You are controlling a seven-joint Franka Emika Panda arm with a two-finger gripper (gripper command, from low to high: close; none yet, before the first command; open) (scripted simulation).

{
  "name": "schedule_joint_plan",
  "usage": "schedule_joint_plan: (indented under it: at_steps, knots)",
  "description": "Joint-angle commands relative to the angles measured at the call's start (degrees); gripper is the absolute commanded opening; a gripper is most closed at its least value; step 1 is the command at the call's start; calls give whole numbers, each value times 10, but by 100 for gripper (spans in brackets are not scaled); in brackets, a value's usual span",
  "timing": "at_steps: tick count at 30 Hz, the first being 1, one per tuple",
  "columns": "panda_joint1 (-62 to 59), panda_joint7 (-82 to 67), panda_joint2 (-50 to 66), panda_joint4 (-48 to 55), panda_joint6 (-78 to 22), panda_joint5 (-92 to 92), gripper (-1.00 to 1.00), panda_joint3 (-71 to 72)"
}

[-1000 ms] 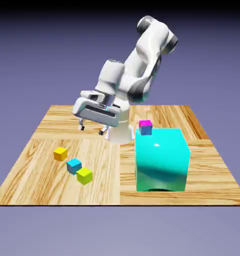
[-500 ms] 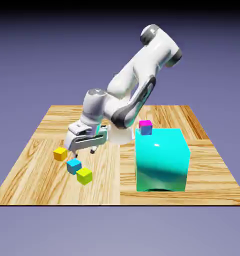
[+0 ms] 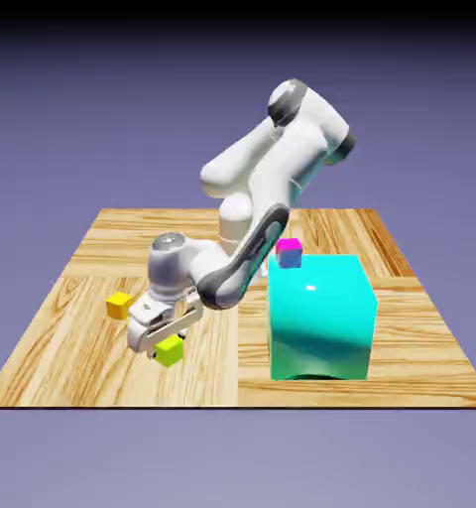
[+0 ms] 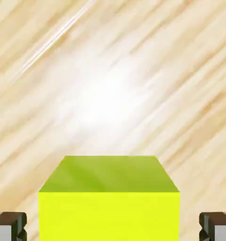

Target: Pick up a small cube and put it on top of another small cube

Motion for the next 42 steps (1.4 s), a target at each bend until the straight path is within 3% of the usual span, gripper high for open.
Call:
schedule_joint_plan:
  at_steps: [1, 8, 42]
  knots:
    - [0, 0, 0, 0, 0, 0, -100, 0]
    - [111, 71, 58, -35, -48, -121, -100, -145]
    - [666, -455, 255, -144, 88, -476, -100, -851]
